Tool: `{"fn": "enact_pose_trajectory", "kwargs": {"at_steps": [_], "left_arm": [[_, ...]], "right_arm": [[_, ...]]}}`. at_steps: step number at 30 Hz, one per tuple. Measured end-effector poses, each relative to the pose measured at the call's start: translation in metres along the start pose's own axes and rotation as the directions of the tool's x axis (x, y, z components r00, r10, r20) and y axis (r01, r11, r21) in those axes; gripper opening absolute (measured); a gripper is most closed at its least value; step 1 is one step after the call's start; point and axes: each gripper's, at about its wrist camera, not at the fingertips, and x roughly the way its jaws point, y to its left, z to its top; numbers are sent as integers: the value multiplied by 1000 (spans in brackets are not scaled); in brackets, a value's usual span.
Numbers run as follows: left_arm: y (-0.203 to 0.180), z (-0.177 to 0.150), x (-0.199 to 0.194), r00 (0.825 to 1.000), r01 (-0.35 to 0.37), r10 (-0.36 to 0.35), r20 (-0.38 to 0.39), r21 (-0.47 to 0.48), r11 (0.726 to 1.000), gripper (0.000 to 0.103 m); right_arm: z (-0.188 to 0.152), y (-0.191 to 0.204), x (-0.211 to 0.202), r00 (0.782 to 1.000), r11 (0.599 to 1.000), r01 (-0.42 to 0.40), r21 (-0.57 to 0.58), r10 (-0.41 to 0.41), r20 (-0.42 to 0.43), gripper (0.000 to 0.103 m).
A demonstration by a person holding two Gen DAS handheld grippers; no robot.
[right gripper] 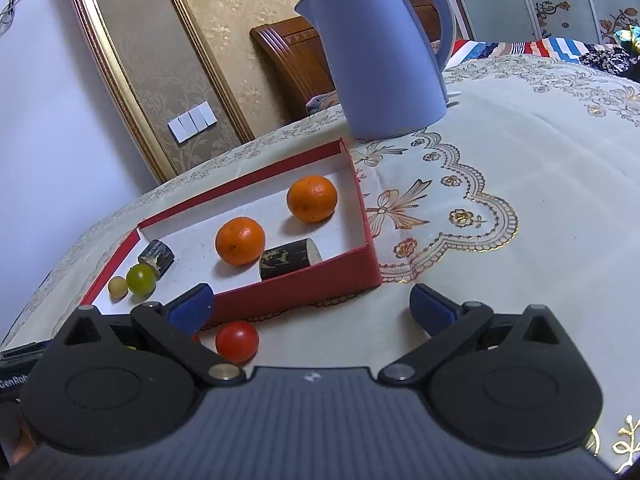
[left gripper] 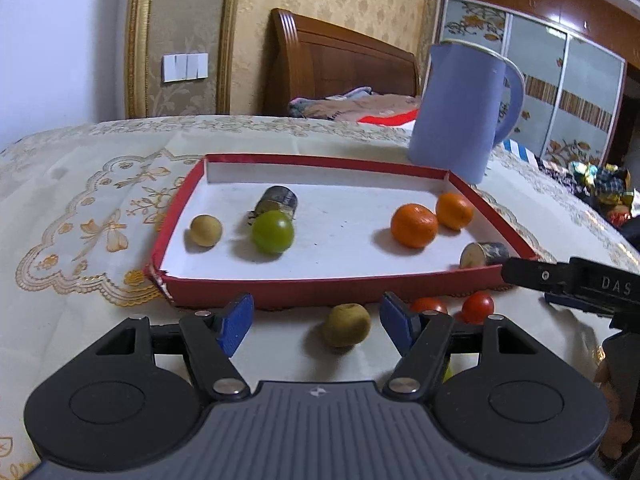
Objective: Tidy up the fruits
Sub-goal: 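Grasp the small brown round fruit with the left tool while the right tool approaches a red cherry tomato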
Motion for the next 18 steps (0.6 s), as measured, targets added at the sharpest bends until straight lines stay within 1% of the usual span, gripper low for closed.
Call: {"fn": "enact_pose_trajectory", "kwargs": {"at_steps": [7,11,15,17,18], "left_arm": [[-8,-2,13,998,-49,50,-32,37,998,69],[-8,-3,23,996,-56,59,-73,41,998,69],[-6,-4,21,996,-59,61,-66,32,998,69],[-3,-4,20,996,-71,72,-60,17,997,69],[-2,-4,19,996,-73,73,-59,13,997,67]], "right_arm": [[0,0,0,1000,1000,1,-1,-1,0,103],[0,0,0,1000,1000,4,-5,-4,-1,103],[-1,0,0,1000,1000,6,-6,-6,-3,103],[-1,1,0,1000,1000,7,-8,-7,-4,103],[-1,1,1,1000,1000,8,-9,-8,-6,103]]}}
